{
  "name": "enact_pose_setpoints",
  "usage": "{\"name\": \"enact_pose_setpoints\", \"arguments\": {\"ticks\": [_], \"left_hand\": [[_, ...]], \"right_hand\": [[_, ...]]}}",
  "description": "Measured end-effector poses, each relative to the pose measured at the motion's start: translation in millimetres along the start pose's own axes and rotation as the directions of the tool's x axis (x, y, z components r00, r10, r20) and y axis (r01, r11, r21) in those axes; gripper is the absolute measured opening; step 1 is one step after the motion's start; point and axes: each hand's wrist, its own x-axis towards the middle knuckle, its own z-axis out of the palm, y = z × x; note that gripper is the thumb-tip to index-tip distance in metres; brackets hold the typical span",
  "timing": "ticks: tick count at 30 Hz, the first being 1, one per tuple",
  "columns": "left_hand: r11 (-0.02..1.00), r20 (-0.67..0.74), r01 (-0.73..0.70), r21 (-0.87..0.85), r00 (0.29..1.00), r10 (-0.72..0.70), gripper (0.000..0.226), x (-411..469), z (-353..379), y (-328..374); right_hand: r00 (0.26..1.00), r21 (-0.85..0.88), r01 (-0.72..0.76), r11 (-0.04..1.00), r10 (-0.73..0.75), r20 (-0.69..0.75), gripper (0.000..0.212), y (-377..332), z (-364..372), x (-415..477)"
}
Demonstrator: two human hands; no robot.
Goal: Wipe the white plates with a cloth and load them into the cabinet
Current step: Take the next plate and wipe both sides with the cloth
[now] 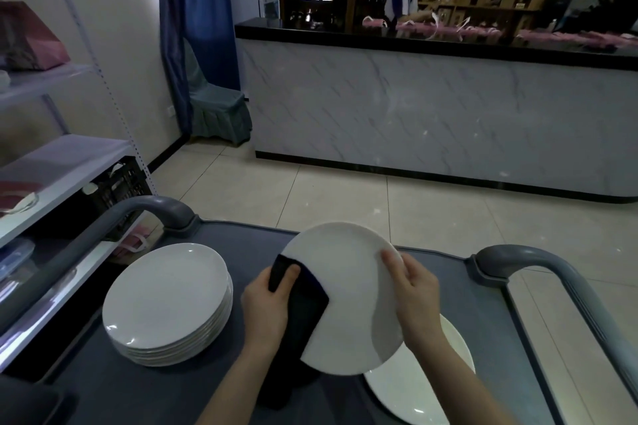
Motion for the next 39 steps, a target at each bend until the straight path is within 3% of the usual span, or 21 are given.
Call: {"name": "enact_pose_setpoints", "arguments": {"ticks": [2, 5, 8, 10, 12, 15, 18, 20, 23, 24, 26, 28, 30, 31, 33, 39], "left_hand": [[1.0, 0.046, 0.003, 0.014, 0.999, -0.003, 0.026, -2.2, -5.3, -2.8], [0.988, 0.17, -0.143, 0.059, 0.977, 0.131, 0.019, 6.2, -9.9, 6.1], [0.935, 0.382, -0.336, 0.113, 0.883, 0.272, 0.024, 14.0, -1.5, 22.9], [0.918, 0.42, -0.373, 0.135, 0.86, 0.288, 0.023, 16.9, 3.4, 27.2], [0.946, 0.315, -0.298, 0.13, 0.917, 0.245, 0.027, 19.8, 1.3, 22.0], [0.992, 0.067, -0.098, 0.076, 0.993, 0.093, 0.022, 10.6, -2.9, 7.1], [0.995, -0.064, 0.1, -0.027, 0.993, -0.102, 0.021, -7.9, 5.6, -4.1], [0.975, -0.043, 0.19, -0.118, 0.98, -0.196, 0.022, -9.0, 8.7, -5.0], [0.957, -0.058, 0.223, -0.183, 0.97, -0.237, 0.025, 0.1, 3.0, -5.1], [0.96, -0.089, 0.211, -0.184, 0.969, -0.23, 0.028, 3.2, 0.6, -5.4], [0.971, -0.142, 0.181, -0.158, 0.969, -0.204, 0.034, 7.8, -2.7, -5.5], [0.974, -0.162, 0.186, -0.131, 0.965, -0.206, 0.041, 11.0, -4.3, -5.1], [0.969, -0.162, 0.211, -0.13, 0.959, -0.231, 0.046, 14.2, -4.8, -4.1], [0.966, -0.157, 0.221, -0.136, 0.958, -0.241, 0.048, 15.4, -4.9, -3.3], [0.963, -0.15, 0.226, -0.145, 0.957, -0.247, 0.051, 16.7, -4.2, -1.3], [0.952, -0.093, 0.26, -0.16, 0.956, -0.276, 0.049, 20.6, -9.6, 2.7]], "right_hand": [[1.0, -0.036, 0.006, 0.999, -0.006, 0.02, 0.043, 5.6, -1.4, -4.7], [0.979, -0.141, 0.152, 0.978, -0.13, 0.156, 0.035, 2.9, -10.0, 0.0], [0.877, -0.302, 0.376, 0.876, -0.231, 0.422, 0.032, -8.2, -3.8, 2.3], [0.856, -0.309, 0.414, 0.856, -0.251, 0.451, 0.029, -13.3, -0.1, 2.7], [0.901, -0.245, 0.344, 0.906, -0.246, 0.356, 0.028, -12.3, -2.2, 4.5], [0.993, -0.096, 0.116, 0.989, -0.112, 0.046, 0.038, -5.2, 0.6, 0.1], [0.967, 0.127, -0.106, 0.986, 0.132, -0.218, 0.045, -2.7, 15.1, -10.3], [0.962, 0.125, -0.131, 0.983, 0.157, -0.223, 0.04, 0.2, 18.1, -14.2], [0.999, -0.096, -0.019, 0.995, 0.015, -0.044, 0.016, -1.4, 8.6, -18.8], [0.998, -0.189, 0.064, 0.98, -0.062, 0.016, 0.034, -0.7, 3.1, -19.8], [0.939, -0.343, 0.341, 0.875, -0.297, 0.175, 0.057, -1.0, -6.7, -22.6], [0.738, -0.427, 0.672, 0.605, -0.498, 0.455, 0.062, 0.3, -11.2, -29.7], [0.536, -0.408, 0.843, 0.352, -0.475, 0.698, 0.073, 6.8, -12.6, -36.0], [0.473, -0.408, 0.881, 0.238, -0.429, 0.77, 0.075, 10.8, -12.0, -38.3], [0.417, -0.427, 0.902, 0.067, -0.393, 0.819, 0.066, 15.6, -9.6, -40.5], [0.38, -0.473, 0.877, -0.081, -0.484, 0.788, 0.065, 20.1, -5.1, -38.9]]}}
